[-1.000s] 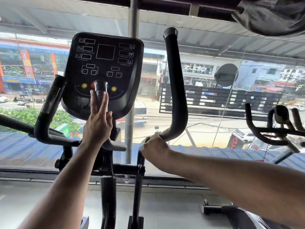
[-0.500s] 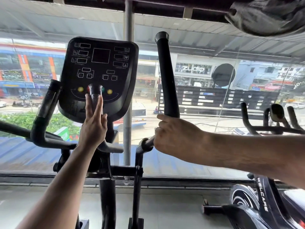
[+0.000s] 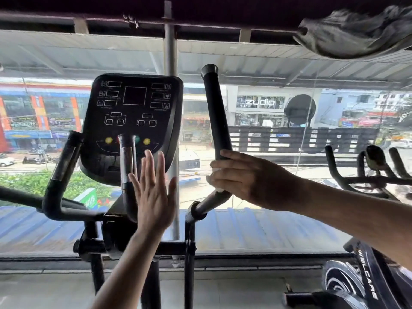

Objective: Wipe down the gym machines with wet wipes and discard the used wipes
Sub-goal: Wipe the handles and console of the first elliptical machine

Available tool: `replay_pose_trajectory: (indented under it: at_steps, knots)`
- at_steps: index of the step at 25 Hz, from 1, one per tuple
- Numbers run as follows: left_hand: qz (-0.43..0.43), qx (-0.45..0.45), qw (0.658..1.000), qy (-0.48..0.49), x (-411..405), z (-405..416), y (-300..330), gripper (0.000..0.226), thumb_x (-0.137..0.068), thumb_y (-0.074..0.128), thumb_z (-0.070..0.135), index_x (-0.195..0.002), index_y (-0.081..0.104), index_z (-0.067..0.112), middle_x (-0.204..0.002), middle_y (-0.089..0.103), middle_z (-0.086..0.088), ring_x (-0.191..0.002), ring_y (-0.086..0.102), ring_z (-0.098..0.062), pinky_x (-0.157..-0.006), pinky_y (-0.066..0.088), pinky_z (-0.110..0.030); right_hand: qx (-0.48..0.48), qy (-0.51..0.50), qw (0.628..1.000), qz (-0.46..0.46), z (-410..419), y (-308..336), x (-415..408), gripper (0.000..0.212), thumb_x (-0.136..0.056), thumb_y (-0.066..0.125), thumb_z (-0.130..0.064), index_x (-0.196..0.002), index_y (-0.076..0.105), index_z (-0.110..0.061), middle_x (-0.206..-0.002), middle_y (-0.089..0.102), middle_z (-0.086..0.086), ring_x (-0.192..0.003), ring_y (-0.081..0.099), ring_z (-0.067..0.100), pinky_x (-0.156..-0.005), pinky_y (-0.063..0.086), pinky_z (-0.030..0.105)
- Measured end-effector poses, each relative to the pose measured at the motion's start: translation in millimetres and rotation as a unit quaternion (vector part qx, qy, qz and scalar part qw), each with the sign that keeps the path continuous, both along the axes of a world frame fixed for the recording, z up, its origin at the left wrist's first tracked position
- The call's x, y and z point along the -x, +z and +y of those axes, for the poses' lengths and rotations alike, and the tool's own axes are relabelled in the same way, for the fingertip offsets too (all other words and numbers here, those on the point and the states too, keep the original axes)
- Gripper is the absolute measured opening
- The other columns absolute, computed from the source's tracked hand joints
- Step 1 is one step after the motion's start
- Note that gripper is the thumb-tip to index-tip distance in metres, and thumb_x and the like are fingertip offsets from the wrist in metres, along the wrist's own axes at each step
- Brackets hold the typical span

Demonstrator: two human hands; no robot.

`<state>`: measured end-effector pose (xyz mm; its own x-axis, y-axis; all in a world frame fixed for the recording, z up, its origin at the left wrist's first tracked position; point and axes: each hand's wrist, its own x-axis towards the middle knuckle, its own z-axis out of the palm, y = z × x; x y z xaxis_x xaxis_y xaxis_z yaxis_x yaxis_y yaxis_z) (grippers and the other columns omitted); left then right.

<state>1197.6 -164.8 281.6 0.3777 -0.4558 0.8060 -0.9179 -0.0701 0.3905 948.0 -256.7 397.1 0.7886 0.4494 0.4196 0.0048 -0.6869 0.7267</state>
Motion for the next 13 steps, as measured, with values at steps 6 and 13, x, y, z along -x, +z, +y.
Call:
replay_pose_trajectory:
  at_steps: [6,13]
  knots:
    - [0.095,0.088,0.974,-0.186,84.7,-18.5,-18.3,0.068,-0.105,0.02,0.065,-0.164,-0.007,0.041,-0.173,-0.006,0.016,-0.16,0.004,-0.01,-0.124,0.025,-0.059,-0.166,0.023,0.983,-0.071,-21.2,22.8,-7.9,0.027,-0.1,0.058,-0.001,-0.123,0.071,-0.004,-0.125,0.071,0.005,-0.131,0.059,0.024,-0.115,0.042,0.042]
    - [0.146,0.131,0.94,-0.279,124.1,-35.8,9.3,0.082,-0.103,0.028,0.068,-0.166,0.001,0.024,-0.174,0.004,0.013,-0.157,0.017,-0.004,-0.115,0.023,-0.006,-0.13,0.04,0.986,-0.095,-29.7,24.4,-1.5,0.025,-0.1,0.063,-0.004,-0.122,0.073,-0.009,-0.126,0.07,-0.005,-0.111,0.061,0.029,-0.095,0.051,0.037]
